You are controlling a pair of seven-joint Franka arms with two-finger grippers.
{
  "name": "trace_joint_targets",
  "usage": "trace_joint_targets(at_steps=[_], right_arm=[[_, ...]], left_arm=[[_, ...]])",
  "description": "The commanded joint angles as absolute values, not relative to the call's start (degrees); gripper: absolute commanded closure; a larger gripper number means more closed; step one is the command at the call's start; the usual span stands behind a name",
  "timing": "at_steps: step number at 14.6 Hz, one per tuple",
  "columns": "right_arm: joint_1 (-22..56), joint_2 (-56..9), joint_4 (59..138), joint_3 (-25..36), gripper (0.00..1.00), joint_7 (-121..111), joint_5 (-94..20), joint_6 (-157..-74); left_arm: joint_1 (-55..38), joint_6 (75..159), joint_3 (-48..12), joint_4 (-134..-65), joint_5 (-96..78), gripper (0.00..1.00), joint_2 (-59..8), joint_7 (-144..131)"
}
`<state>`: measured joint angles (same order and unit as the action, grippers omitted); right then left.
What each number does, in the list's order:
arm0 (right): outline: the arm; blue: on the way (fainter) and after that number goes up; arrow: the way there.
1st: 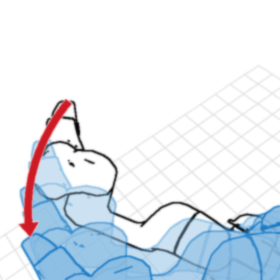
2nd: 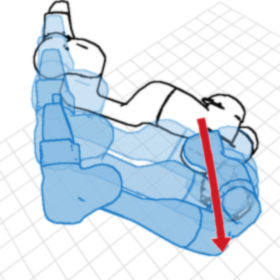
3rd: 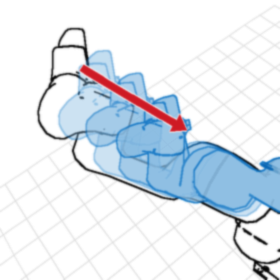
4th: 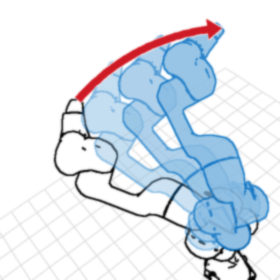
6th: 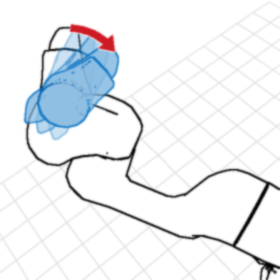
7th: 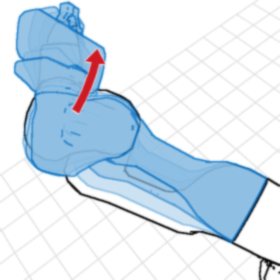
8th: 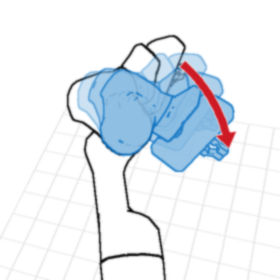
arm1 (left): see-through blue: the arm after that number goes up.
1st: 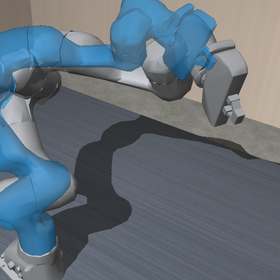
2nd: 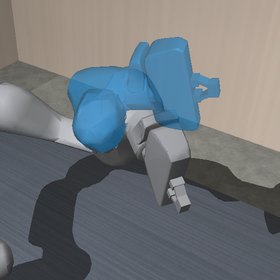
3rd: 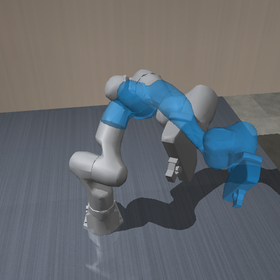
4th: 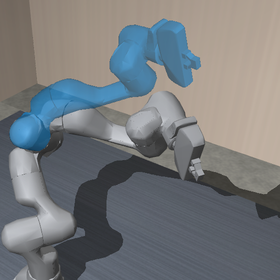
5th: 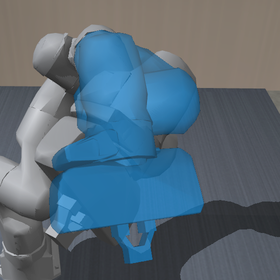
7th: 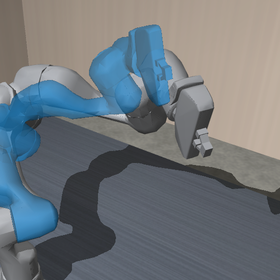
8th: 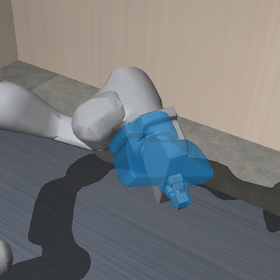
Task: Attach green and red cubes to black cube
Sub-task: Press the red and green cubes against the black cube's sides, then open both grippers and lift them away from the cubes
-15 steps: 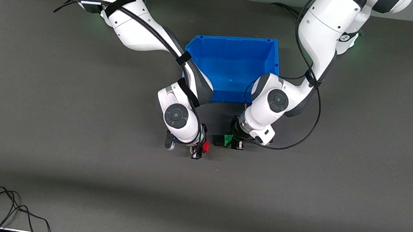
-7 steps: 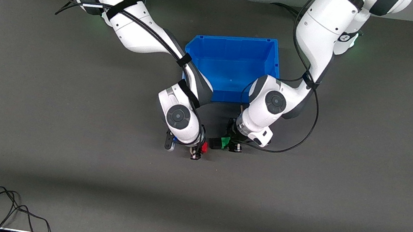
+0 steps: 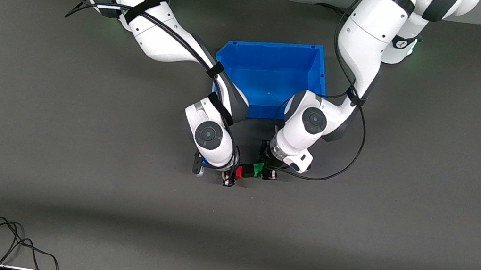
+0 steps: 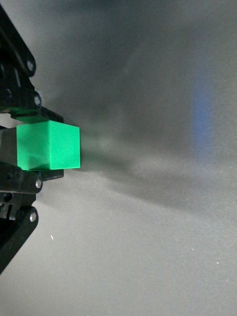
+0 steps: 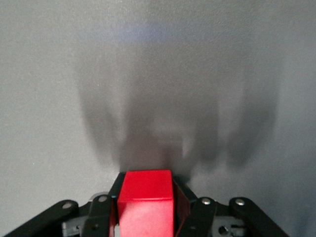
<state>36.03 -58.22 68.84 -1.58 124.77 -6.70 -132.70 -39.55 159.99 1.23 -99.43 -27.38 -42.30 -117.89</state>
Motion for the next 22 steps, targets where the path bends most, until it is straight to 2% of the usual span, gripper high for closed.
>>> trace_joint_targets(at_steps=[1, 2, 3, 4, 5, 6, 10, 13, 18, 22], right_arm=[[37.1, -59.9, 66.5, -1.0, 1.0, 126.5, -6.0, -133.0], [37.1, -59.9, 66.5, -1.0, 1.0, 126.3, -6.0, -133.0], [37.1, -59.9, 66.4, -1.0, 1.0, 126.3, -6.0, -133.0], [37.0, -59.9, 66.4, -1.0, 0.84, 126.0, -6.0, -133.0], [37.0, -59.9, 66.4, -1.0, 0.41, 125.8, -6.0, -133.0], [37.0, -59.9, 66.4, -1.0, 0.03, 125.4, -6.0, -133.0], [36.6, -59.1, 64.5, -1.0, 0.01, 123.8, -6.1, -132.8], [35.2, -56.3, 63.7, -1.1, 0.01, 123.7, -6.4, -131.2], [31.6, -47.2, 63.6, -1.3, 0.01, 114.6, -6.6, -118.9], [29.3, -38.7, 63.8, -0.6, 0.01, 101.8, -6.4, -105.6]], left_arm=[[-41.1, 160.2, 2.5, -97.6, -27.1, 0.87, -43.2, -119.8], [-41.2, 160.2, 2.5, -97.6, -26.9, 0.79, -43.2, -119.8], [-41.1, 160.2, 2.5, -97.5, -25.8, 0.44, -43.2, -119.6], [-41.0, 160.1, 2.5, -97.5, -23.8, 0.0, -43.1, -119.4], [-40.7, 159.7, 2.5, -97.6, -22.8, 0.0, -42.8, -119.4], [-40.4, 159.2, 2.6, -97.6, -22.6, 0.0, -42.6, -119.3], [-39.6, 154.2, 5.4, -97.9, -17.9, 0.0, -41.1, -119.0], [-37.6, 148.2, 7.2, -100.4, -15.0, 0.0, -37.3, -110.4], [-25.7, 144.9, 7.4, -114.1, -14.9, 0.0, -23.2, -79.0], [-15.9, 129.8, 7.4, -113.9, -14.9, 0.0, -15.8, -54.2]])
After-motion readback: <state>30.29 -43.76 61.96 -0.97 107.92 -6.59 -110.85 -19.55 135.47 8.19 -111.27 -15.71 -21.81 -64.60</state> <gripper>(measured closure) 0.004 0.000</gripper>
